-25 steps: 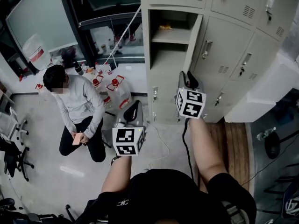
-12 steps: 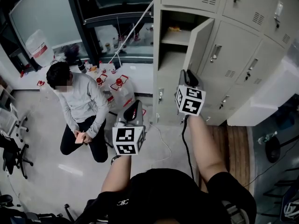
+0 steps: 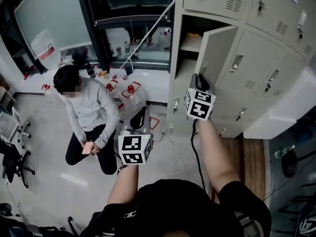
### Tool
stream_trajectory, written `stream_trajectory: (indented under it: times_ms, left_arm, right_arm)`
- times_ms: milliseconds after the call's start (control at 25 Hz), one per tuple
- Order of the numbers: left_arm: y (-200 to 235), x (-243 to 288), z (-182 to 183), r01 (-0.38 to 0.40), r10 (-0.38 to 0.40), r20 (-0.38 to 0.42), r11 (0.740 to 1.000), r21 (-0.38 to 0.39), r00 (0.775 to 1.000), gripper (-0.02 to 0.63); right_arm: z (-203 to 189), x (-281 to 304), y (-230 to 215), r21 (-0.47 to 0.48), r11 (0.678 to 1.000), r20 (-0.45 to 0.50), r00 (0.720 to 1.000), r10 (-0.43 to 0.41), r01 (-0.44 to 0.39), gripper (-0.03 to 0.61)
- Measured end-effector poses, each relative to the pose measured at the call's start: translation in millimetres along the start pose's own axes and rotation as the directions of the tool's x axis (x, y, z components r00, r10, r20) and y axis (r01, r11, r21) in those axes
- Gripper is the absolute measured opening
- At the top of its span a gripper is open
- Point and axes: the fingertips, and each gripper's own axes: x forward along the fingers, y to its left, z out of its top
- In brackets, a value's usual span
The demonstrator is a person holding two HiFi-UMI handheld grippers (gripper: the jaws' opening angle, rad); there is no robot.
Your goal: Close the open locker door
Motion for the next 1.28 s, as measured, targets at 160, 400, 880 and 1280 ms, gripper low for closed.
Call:
stream_trajectory:
  times_ms: [160, 400, 880, 1280]
  left_arm:
    - [13.9, 1.0, -1.5, -0.009, 0.009, -0.004, 1.000, -0.006, 1.000, 0.000]
    - [29.7, 7.0, -2.2, -0.008, 0.008, -0.013, 1.000, -0.009, 1.000, 0.000]
    - [60.9, 21.0, 4.7, -0.025, 0.025, -0.032, 1.000, -0.001, 0.999, 0.000]
    - [90.8, 19.9, 11.5, -0.081, 0.083, -0.067, 0.996, 0.033, 0.994, 0.000]
  right_arm:
    - [0.0, 9.1, 6.8, -0.003, 1.000, 0.001, 1.000, -0.016, 0.016, 0.083]
    - [1.4, 25.0, 17.2, -0.005, 1.000, -0.006, 1.000, -0.018, 0.018, 0.080]
    - [2.9, 73.6, 41.2, -0.024, 0.999, -0.029, 0.999, -0.029, 0.028, 0.071]
    - [6.6, 128.3, 51.2, -0.002, 1.000, -0.063, 0.998, 0.011, -0.011, 0.069]
